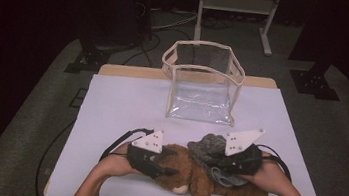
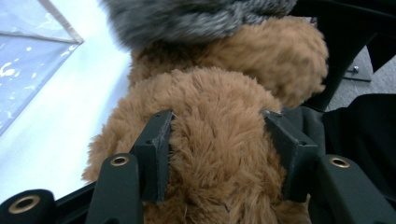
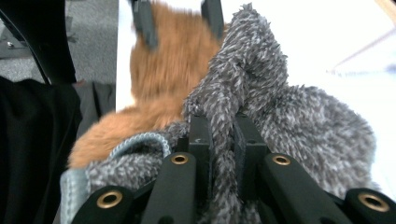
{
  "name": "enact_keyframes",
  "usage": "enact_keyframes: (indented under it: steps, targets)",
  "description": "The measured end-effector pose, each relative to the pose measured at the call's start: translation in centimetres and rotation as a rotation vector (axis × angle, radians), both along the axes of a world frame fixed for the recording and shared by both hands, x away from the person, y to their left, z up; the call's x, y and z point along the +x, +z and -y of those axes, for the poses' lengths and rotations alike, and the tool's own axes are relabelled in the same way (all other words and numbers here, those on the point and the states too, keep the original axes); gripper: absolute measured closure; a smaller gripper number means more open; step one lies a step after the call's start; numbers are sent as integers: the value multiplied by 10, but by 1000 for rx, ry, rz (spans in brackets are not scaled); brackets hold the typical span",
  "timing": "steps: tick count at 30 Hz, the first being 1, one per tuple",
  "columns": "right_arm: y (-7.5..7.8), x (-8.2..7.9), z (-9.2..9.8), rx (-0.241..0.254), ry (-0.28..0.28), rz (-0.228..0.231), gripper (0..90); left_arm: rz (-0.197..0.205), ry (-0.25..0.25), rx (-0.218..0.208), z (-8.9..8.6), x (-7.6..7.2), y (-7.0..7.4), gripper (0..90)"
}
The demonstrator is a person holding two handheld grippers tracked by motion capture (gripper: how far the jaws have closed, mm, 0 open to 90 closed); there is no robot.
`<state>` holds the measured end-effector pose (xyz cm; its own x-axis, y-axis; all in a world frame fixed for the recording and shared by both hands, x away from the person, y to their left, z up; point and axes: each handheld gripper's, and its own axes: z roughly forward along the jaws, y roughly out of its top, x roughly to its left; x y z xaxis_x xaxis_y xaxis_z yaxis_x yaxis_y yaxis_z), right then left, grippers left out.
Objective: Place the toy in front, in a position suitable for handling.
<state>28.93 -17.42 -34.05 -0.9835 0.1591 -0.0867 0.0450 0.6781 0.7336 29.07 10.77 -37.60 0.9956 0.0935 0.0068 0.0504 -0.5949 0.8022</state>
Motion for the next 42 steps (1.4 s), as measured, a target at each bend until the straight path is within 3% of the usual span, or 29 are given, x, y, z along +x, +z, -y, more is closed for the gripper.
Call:
enact_keyframes:
  steps: [4, 8, 11, 18, 22, 29, 37, 42]
  targets:
    - [2, 9, -32, 7, 49, 0, 793, 21, -13, 14, 1, -3, 1, 463]
    - [-4, 12, -47, -37, 72, -6, 793, 18, -23, 14, -3, -5, -2, 464]
    - [-5, 12, -33, -37, 44, -15, 792, 9, -22, 0, -5, -5, -3, 465]
    - [-9, 3, 39, 41, -86, -42, 789, 6, -7, -3, -5, -5, -3, 462]
    - [-19, -5, 67, 79, -144, -71, 789, 20, 2, -1, -4, -2, 1, 432]
    - [-26, -6, 60, 102, -139, -75, 789, 9, 40, 30, 5, 8, 10, 292]
    - [-27, -8, 54, 97, -128, -68, 789, -38, 55, 26, 19, 16, -1, 181]
    - [-29, -8, 53, 105, -126, -71, 789, -71, 60, 48, 25, 21, -6, 136]
